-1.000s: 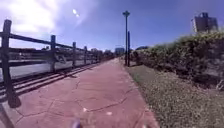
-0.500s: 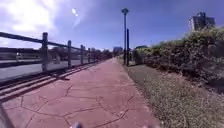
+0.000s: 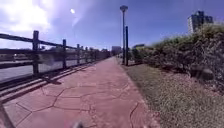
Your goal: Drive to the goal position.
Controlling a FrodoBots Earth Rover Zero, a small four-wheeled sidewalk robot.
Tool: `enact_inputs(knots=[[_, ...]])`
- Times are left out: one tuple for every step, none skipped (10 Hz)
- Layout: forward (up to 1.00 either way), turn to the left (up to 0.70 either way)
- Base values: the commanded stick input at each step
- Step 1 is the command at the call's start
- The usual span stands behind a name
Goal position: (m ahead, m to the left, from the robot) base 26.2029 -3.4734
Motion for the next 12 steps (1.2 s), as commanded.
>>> enact_inputs(knots=[[0.7, 0.0], [0.7, 0.0], [0.7, 0.0], [0.7, 0.0], [0.7, 0.0], [0.7, 0.0], [0.7, 0.0], [0.7, 0.0], [0.7, 0.0], [0.7, 0.0], [0.7, 0.0], [0.7, 0.0]])
